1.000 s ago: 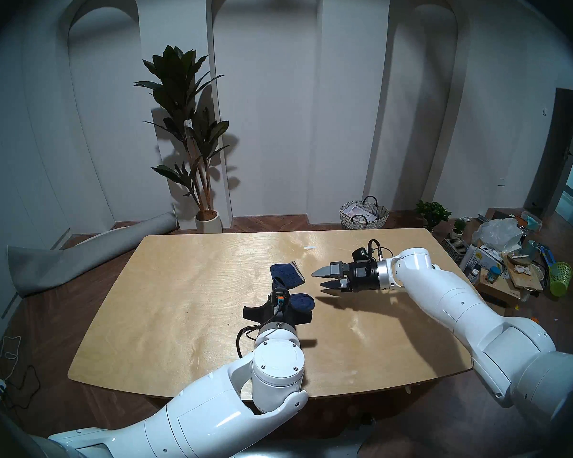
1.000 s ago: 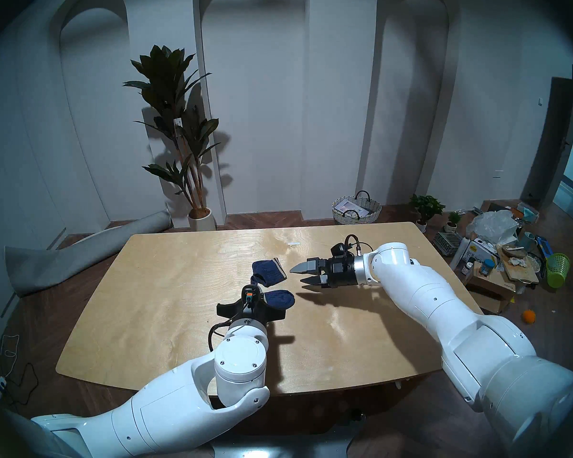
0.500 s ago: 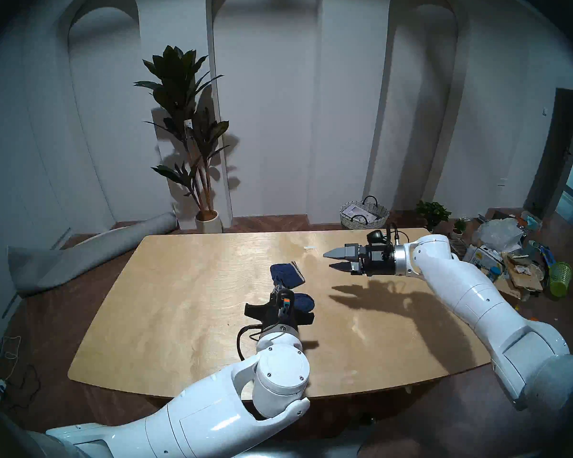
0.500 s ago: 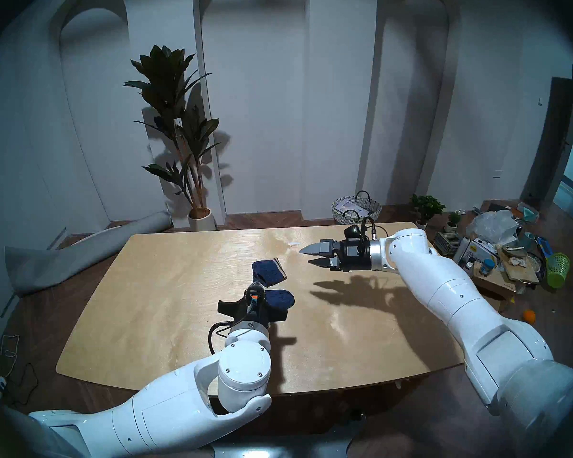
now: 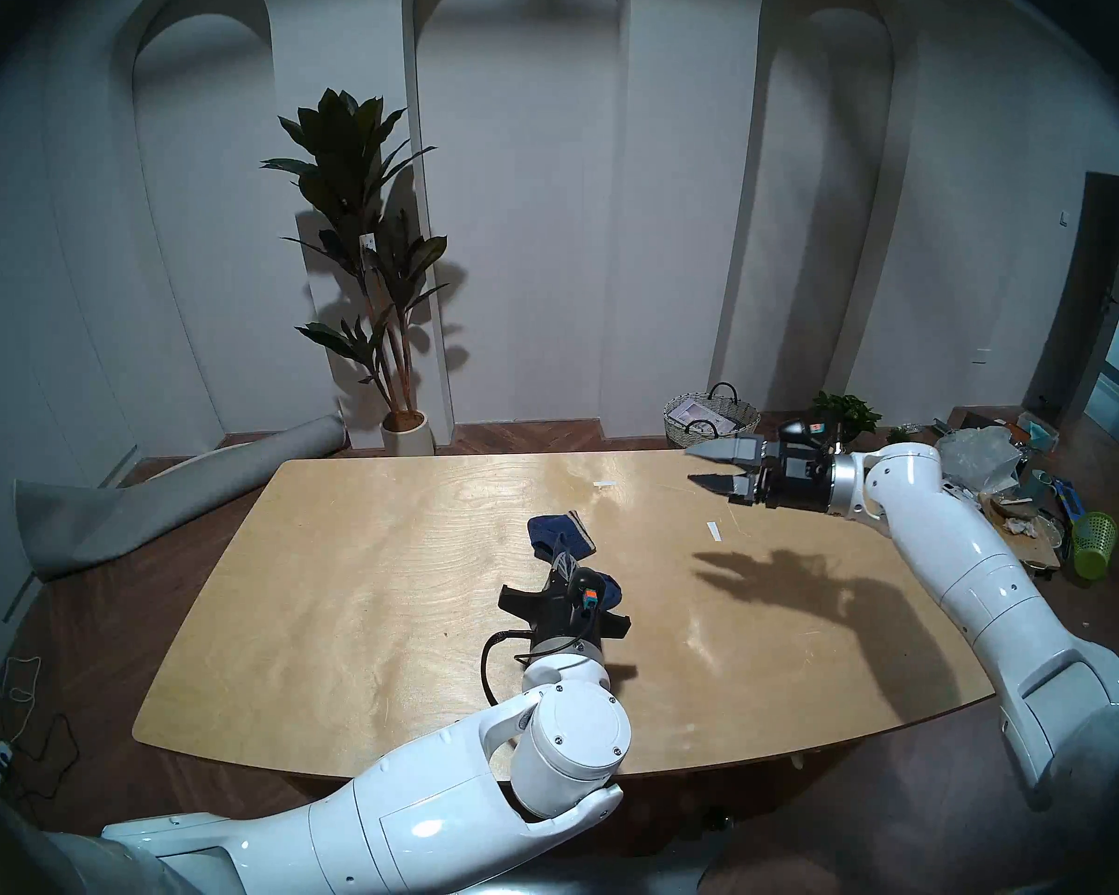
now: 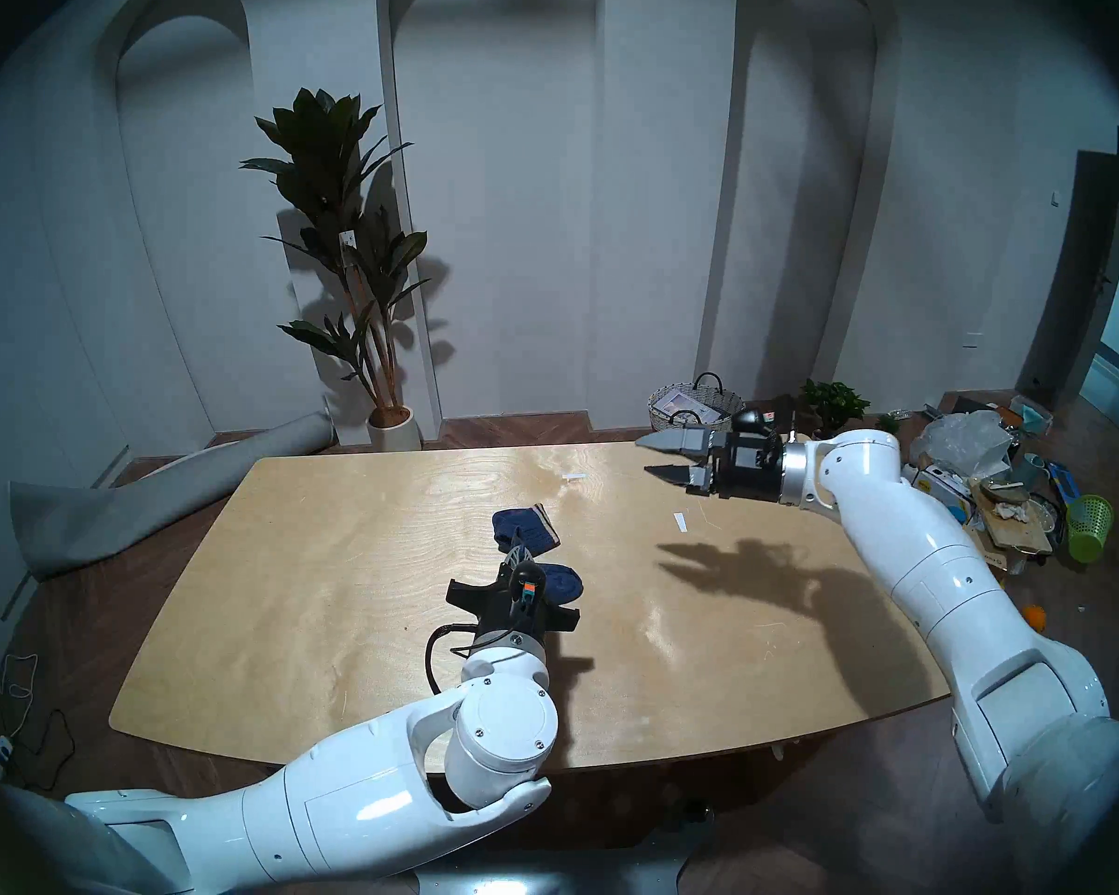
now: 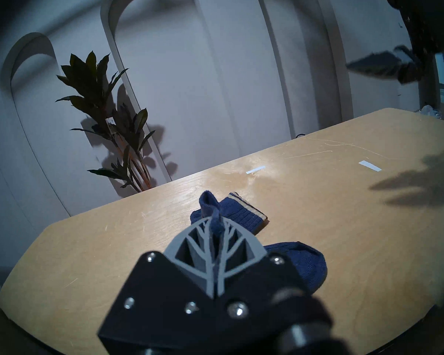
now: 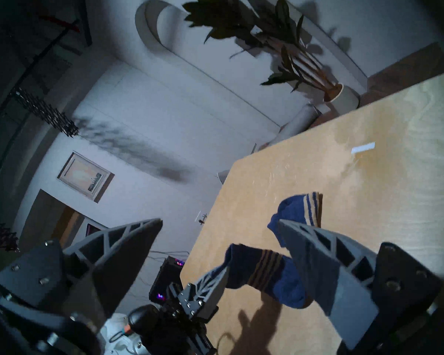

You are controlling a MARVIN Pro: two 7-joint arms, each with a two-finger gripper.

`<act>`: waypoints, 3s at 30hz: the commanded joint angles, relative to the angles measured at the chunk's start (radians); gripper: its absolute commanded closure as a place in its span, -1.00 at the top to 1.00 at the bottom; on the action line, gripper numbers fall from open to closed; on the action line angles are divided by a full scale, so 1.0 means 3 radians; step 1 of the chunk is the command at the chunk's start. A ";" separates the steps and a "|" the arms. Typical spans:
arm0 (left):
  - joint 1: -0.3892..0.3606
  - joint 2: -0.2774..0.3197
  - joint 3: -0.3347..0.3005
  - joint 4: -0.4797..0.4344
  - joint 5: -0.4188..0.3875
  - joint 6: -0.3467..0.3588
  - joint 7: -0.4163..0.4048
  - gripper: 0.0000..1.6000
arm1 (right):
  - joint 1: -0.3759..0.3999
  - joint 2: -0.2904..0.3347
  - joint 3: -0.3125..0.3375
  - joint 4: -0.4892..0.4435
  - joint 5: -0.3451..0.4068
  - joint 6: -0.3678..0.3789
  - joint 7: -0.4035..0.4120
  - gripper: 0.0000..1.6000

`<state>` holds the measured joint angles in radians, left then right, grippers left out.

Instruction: Fold socks in half once and place them neatly on the table

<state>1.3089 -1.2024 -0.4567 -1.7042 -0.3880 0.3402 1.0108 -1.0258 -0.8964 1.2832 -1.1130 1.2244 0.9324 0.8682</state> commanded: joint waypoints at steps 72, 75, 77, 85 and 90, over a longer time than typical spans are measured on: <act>-0.0321 0.0025 -0.0222 -0.0555 0.0158 -0.0428 0.0021 1.00 | 0.0791 -0.0386 0.0550 0.1089 0.0012 -0.0544 -0.0844 1.00; -0.0202 0.0233 -0.0420 -0.0714 0.0092 -0.0585 0.0010 1.00 | 0.0752 -0.0493 0.0537 0.1151 0.0081 -0.0399 -0.0964 1.00; -0.0185 0.0291 -0.0514 -0.0612 0.0141 -0.0599 0.0071 1.00 | 0.0713 -0.0560 0.0541 0.1175 0.0100 -0.0406 -0.1049 1.00; -0.0052 0.0637 -0.0966 -0.0583 0.0035 -0.0854 0.0076 1.00 | 0.0778 -0.0605 0.0515 0.1031 -0.0018 -0.0708 -0.1198 1.00; 0.0019 0.0826 -0.1193 -0.0537 -0.0054 -0.0957 0.0035 1.00 | 0.0854 -0.0638 0.0420 0.0881 -0.0177 -0.0902 -0.1256 1.00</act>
<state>1.2953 -1.0585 -0.7154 -1.8631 -0.3834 0.1048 1.0381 -0.8242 -1.0685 1.4335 -0.7768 1.2144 0.7359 0.4990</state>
